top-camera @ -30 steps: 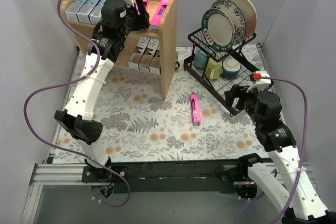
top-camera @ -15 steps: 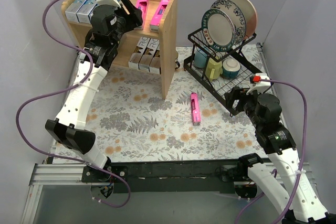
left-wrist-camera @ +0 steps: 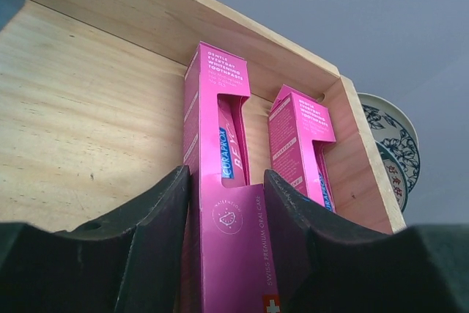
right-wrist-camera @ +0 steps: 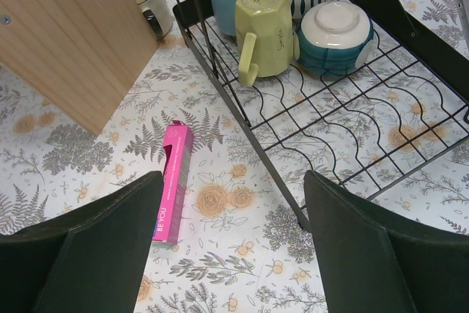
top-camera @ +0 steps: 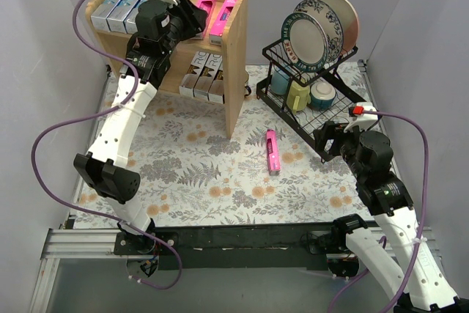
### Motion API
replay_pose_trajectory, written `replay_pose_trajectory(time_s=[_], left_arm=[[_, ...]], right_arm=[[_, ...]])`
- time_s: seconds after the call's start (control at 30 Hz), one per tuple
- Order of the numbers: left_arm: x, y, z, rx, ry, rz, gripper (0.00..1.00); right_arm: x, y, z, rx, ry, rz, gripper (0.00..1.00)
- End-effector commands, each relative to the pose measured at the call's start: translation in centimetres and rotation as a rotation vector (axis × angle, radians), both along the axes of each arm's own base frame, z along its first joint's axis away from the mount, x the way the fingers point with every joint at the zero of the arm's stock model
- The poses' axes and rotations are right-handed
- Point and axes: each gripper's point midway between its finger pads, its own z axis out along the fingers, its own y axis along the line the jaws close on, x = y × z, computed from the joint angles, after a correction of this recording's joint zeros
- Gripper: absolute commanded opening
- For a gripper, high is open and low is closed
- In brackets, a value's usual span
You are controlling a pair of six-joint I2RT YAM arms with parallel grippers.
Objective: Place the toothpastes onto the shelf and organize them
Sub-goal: Place the toothpaste on the shelf.
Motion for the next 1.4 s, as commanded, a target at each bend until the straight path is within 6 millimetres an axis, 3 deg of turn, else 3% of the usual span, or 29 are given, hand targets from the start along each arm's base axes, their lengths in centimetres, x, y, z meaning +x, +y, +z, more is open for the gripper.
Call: replay_pose_trajectory(time_s=[0.0, 0.23, 0.43, 0.7, 0.73, 0.9, 1.07, 1.23, 1.27, 1.3, 1.37], left_arm=[[-0.7, -0.9, 1.0, -0.024, -0.008, -0.064, 0.40], [-1.8, -2.4, 1.2, -0.076, 0.002, -0.156, 0.38], [-3.4, -2.8, 2.5, -0.103, -0.023, -0.207, 0.40], [-3.3, -3.0, 2.5, -0.098, -0.028, -0.210, 0.55], [-3.4, -3.0, 2.6, -0.090, -0.033, -0.211, 0.61], [-4.0, -0.8, 4.3, -0.066, -0.082, -0.120, 0.78], [-6.2, 2.2, 7.1, -0.032, -0.163, -0.010, 0.97], [-9.7, 4.9, 8.5, -0.011, -0.229, 0.060, 0.98], [-9.9, 5.1, 6.8, 0.012, -0.202, 0.061, 0.98], [-11.8, 6.1, 7.7, 0.018, -0.236, 0.074, 0.98], [-13.1, 7.3, 6.4, 0.035, -0.224, 0.113, 0.98]], right_arm=[[0.3, 0.2, 0.7, 0.004, -0.037, 0.006, 0.85], [0.4, 0.3, 0.6, 0.006, -0.033, 0.012, 0.85], [0.4, 0.5, 0.6, 0.010, -0.030, 0.016, 0.85], [0.4, 0.7, 0.5, 0.013, -0.025, 0.026, 0.85], [0.4, 0.6, 0.5, 0.012, -0.023, 0.023, 0.85], [0.4, 0.8, 0.6, 0.016, -0.018, 0.031, 0.85], [0.6, 1.4, 0.8, 0.050, -0.005, 0.044, 0.89], [1.1, 3.2, 0.7, 0.076, 0.051, 0.117, 0.98], [1.2, 3.4, 0.3, 0.076, 0.068, 0.127, 0.98], [1.5, 3.7, -0.2, 0.078, 0.091, 0.135, 0.98], [1.6, 4.6, -0.5, 0.101, 0.111, 0.169, 0.98]])
